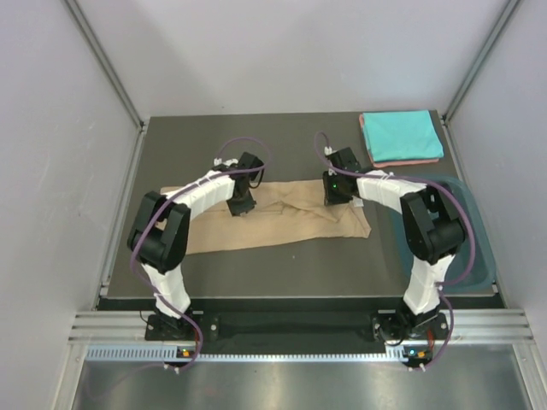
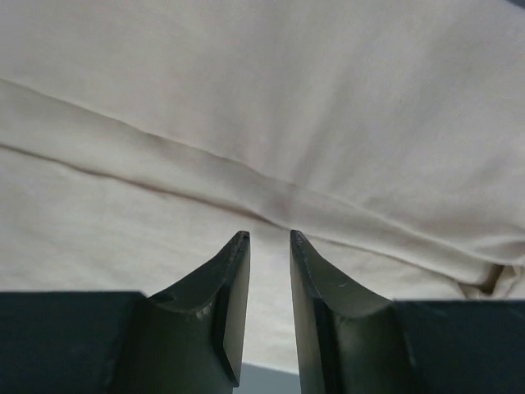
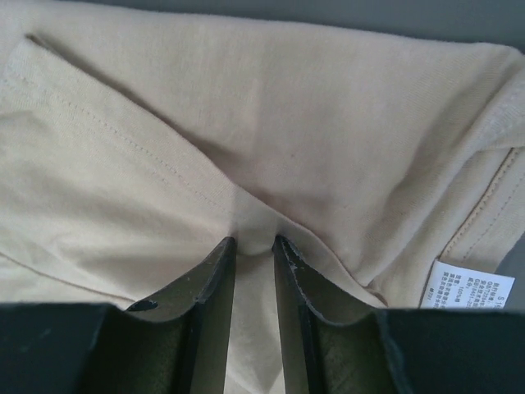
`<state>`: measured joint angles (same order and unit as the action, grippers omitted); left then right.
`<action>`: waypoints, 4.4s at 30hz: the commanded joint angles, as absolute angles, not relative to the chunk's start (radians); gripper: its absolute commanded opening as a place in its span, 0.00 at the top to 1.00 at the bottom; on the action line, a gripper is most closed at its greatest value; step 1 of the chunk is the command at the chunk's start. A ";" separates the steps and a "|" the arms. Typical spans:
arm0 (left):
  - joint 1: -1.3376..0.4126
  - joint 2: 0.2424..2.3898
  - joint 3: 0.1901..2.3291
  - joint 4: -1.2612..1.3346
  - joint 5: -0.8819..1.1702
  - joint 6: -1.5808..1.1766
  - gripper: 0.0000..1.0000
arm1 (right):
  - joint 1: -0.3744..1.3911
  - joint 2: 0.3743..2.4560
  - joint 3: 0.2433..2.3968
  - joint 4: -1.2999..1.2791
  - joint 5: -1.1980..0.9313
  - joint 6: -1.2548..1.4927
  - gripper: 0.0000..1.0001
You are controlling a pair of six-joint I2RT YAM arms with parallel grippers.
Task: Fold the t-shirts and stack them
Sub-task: Fold the tshirt
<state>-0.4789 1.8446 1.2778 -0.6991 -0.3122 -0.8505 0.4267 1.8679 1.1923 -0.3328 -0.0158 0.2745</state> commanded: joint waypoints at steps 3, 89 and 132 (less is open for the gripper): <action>-0.472 1.692 1.332 -0.736 -0.334 -0.807 0.68 | 0.400 1.911 1.232 -0.292 0.094 0.180 0.72; -0.150 1.439 0.896 -0.595 -0.180 -0.761 0.67 | 0.325 2.077 1.520 -0.836 0.282 1.330 0.61; -0.310 1.255 0.850 -0.630 0.083 -0.493 0.67 | 0.261 2.412 2.122 -0.189 -0.066 0.569 0.52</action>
